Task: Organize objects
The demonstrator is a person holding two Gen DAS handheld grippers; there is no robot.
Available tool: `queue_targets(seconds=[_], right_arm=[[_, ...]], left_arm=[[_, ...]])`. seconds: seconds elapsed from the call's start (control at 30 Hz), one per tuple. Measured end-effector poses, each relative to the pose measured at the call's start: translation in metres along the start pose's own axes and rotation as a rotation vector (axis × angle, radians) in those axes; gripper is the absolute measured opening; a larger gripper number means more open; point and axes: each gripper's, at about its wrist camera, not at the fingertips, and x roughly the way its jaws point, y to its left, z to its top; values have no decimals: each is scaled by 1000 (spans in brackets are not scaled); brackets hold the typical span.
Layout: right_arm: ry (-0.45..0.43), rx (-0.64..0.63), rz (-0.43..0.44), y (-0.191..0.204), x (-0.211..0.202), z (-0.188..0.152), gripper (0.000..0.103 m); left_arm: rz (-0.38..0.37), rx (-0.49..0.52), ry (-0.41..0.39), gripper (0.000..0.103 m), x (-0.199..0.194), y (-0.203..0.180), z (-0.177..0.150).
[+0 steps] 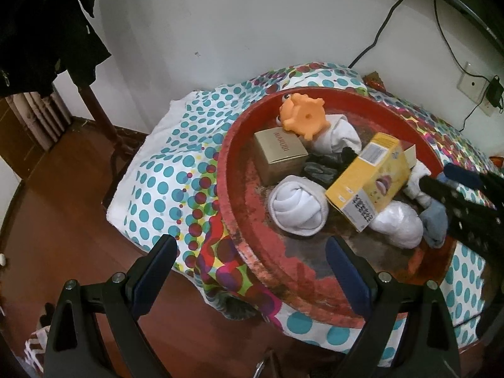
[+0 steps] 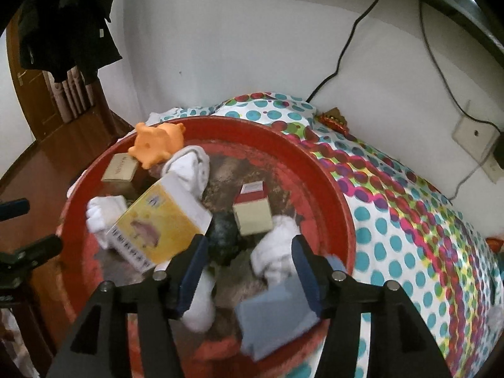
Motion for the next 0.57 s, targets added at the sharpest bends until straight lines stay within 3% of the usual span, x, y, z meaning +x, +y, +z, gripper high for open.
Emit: queue_targets(seconds=[0.2, 0.37, 0.57], right_arm=[[-11, -33, 9, 14, -24, -17, 59], [4, -29, 29, 16, -34, -33, 59], [5, -25, 26, 14, -40, -44, 59]], left_arm=[[15, 7, -13, 95, -6, -10, -1], [-33, 5, -24, 95, -10, -18, -3], [-40, 15, -30, 95, -17, -31, -4]])
